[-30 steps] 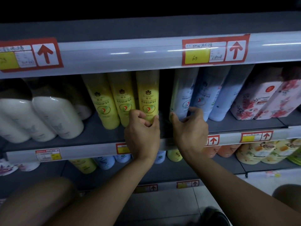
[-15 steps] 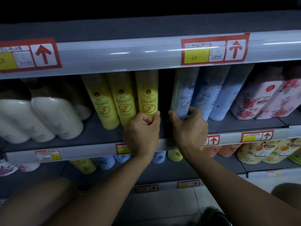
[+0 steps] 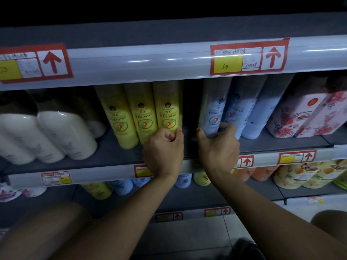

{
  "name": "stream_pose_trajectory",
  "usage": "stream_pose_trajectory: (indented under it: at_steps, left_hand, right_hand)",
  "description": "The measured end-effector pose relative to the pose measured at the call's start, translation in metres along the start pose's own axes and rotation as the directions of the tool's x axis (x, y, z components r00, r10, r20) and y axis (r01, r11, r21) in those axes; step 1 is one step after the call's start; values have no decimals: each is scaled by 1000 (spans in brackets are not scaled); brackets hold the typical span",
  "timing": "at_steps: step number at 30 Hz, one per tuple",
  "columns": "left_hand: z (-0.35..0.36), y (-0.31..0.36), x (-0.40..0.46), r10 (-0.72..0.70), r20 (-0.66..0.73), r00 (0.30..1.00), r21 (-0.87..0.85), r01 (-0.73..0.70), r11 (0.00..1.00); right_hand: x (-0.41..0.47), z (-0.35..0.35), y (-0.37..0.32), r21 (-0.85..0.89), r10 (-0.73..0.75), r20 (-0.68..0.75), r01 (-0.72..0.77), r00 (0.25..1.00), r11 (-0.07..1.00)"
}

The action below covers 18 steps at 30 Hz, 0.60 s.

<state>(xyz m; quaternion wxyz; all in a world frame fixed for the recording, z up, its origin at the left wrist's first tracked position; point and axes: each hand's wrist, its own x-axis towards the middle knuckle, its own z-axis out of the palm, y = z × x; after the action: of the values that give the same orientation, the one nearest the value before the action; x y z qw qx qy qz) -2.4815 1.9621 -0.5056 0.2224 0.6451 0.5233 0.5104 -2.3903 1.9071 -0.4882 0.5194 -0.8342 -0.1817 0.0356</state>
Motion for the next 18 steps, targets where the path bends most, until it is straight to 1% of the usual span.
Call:
stream_pose_trajectory:
  at_steps: [3, 6, 10, 12, 14, 16, 18]
  left_hand:
    - [-1, 2, -1, 19, -4, 1000, -8, -19, 1000]
    - [-3, 3, -2, 67, -7, 998, -3, -67, 998]
    - [-2, 8, -10, 215, 11, 977, 40, -215, 976]
    - [-1, 12, -16, 299, 25, 954, 37, -300, 953]
    - [0, 15, -20, 351, 42, 935, 23, -352, 936]
    - [0, 19, -22, 356, 72, 932, 14, -358, 934]
    - [1, 29, -23, 315, 140, 939, 26, -321, 947]
  right_hand:
    - [1, 1, 1, 5, 16, -14, -15, 1000, 1000]
    - [3, 3, 2, 11, 21, -29, -21, 999, 1000]
    - [4, 3, 4, 18, 11, -23, -10, 1000, 1000]
    - [5, 2, 4, 31, 5, -16, -4, 1000, 1000]
    - [4, -3, 4, 59, -2, 5, 2, 1000, 998]
    - [2, -11, 6, 102, -1, 41, -3, 999, 995]
    - [0, -20, 8, 140, -19, 57, 11, 998, 990]
